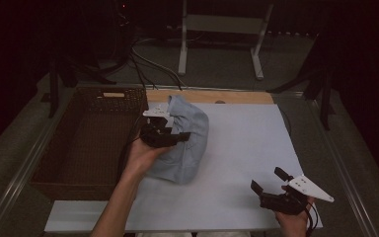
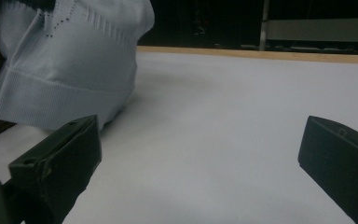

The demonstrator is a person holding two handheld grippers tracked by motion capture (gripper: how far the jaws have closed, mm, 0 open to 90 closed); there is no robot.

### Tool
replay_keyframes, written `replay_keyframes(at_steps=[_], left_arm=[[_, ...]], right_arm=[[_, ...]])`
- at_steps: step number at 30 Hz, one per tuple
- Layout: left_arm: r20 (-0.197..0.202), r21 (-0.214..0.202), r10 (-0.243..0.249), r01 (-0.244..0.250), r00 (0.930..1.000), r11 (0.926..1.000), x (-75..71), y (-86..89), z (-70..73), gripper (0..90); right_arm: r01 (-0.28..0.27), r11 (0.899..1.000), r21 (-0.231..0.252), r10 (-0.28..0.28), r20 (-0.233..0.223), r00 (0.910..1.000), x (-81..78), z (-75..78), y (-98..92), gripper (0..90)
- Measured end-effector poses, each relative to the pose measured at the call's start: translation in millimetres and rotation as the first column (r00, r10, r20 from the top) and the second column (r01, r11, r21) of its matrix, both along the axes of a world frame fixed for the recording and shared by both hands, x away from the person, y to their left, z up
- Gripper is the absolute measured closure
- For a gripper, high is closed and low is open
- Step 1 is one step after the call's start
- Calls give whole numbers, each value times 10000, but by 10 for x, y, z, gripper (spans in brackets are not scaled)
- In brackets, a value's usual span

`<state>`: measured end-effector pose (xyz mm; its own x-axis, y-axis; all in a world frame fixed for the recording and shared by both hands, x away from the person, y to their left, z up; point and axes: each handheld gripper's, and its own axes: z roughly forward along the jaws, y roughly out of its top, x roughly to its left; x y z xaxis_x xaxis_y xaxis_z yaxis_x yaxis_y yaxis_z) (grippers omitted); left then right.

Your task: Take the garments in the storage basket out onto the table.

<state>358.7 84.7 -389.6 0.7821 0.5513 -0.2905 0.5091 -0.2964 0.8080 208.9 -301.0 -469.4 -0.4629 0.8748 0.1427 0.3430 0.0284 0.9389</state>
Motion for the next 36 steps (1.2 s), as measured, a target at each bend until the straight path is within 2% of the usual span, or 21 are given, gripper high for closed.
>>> replay_keyframes(at_steps=[18, 26, 36], left_arm=[[-70, -28, -324, 324, 9994, 9995, -54, -262, -177, 715], [-348, -127, -461, 457, 9983, 9989, -72, -402, -329, 712], [-389, -208, -626, 618, 9973, 9979, -103, -534, -391, 704]], right_arm=[[-5, 10000, -8, 5, 9, 10000, -1, 2, -1, 0], [-1, 10000, -4, 1, 29, 10000, -2, 3, -8, 0], [-18, 10000, -20, 18, 24, 10000, -1, 3, -5, 0]])
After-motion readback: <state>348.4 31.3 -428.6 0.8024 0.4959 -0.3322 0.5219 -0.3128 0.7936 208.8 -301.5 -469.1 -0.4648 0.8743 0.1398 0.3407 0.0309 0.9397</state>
